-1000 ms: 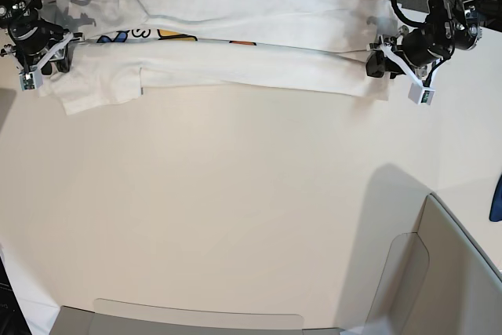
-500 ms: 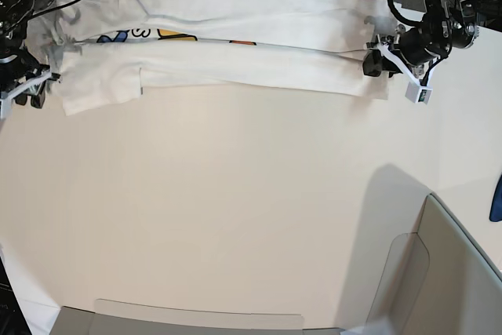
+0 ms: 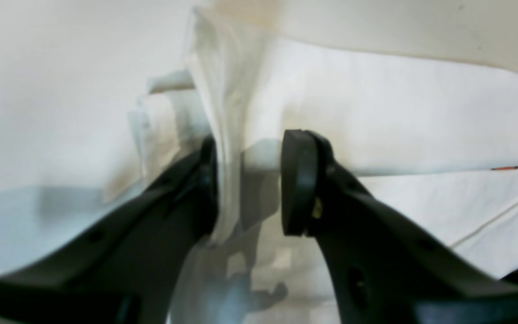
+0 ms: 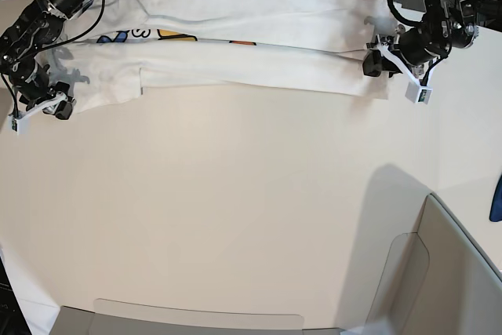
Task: Layout the t-shirt on the table in an organized manner, then fold the t-shirt properly
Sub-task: 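Hold the folded edge with both grippers and press it flat, then move the right gripper along the fold toward the shirt's middle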
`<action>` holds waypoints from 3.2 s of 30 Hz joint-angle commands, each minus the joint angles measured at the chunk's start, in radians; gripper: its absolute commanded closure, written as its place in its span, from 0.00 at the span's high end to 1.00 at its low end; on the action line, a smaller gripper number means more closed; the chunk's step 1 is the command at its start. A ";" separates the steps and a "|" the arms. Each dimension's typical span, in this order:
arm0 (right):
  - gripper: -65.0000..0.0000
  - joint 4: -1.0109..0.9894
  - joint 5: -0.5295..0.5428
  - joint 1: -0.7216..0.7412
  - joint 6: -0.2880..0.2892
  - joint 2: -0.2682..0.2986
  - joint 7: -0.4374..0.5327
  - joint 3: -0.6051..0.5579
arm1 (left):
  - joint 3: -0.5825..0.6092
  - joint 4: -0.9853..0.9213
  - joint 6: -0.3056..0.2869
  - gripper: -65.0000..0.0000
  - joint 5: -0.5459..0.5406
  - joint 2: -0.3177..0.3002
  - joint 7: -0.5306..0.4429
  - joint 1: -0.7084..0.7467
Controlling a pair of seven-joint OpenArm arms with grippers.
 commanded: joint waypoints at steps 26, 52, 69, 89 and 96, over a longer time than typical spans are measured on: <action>0.00 0.551 -0.022 -0.204 0.009 0.023 -0.025 -0.196 | -0.005 0.013 -0.003 0.31 -0.011 0.020 -0.010 -0.058; 0.00 0.669 0.641 -0.726 0.009 0.239 -0.097 -0.294 | -0.005 -0.127 -0.002 0.31 -0.011 0.034 -0.013 -0.115; 0.00 0.668 0.710 -0.723 0.011 0.321 -0.276 -0.403 | -0.005 -0.127 -0.002 0.31 -0.011 0.034 -0.019 -0.116; 0.05 0.668 0.584 -0.674 0.008 0.384 -0.276 -0.634 | -0.005 -0.127 -0.002 0.31 -0.011 0.046 -0.020 -0.118; 0.50 0.669 0.589 -0.639 0.009 0.376 -0.276 -0.633 | -0.005 -0.127 -0.002 0.31 -0.011 0.046 -0.016 -0.118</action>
